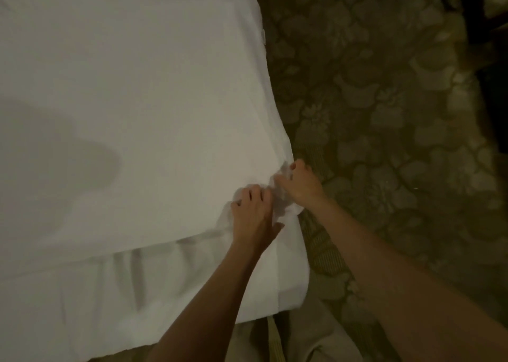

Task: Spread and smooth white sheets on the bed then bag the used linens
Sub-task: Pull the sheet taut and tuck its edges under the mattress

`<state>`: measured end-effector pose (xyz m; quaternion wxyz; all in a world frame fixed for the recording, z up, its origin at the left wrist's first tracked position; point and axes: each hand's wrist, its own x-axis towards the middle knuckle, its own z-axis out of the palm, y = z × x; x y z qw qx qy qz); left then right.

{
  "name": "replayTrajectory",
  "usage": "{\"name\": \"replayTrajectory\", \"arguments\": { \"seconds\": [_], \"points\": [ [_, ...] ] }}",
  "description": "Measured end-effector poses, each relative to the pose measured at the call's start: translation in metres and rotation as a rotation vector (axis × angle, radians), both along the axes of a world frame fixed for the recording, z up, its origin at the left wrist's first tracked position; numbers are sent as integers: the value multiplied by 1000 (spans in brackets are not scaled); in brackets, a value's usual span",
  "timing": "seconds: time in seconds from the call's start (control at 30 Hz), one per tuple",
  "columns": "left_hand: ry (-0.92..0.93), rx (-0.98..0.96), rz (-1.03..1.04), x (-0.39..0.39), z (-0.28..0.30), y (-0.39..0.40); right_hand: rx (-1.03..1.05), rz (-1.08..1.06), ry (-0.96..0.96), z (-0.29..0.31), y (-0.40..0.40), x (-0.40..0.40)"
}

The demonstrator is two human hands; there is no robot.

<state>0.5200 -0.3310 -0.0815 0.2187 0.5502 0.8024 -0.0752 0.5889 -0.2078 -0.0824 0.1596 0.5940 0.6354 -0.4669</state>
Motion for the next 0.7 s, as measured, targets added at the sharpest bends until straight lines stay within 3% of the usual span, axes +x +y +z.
{"name": "replayTrajectory", "arguments": {
  "seconds": [0.13,0.3,0.5,0.7],
  "points": [
    [-33,40,11,-2,-9,5,-255,-392,111,-8,12,-4],
    [-128,196,2,-10,-13,2,-253,-558,189,-17,16,-6],
    [-506,232,319,-24,9,-4,-234,-690,393,14,26,-14],
    [-976,189,615,-56,42,-22,-167,-544,527,65,19,-66]
  ]
}}
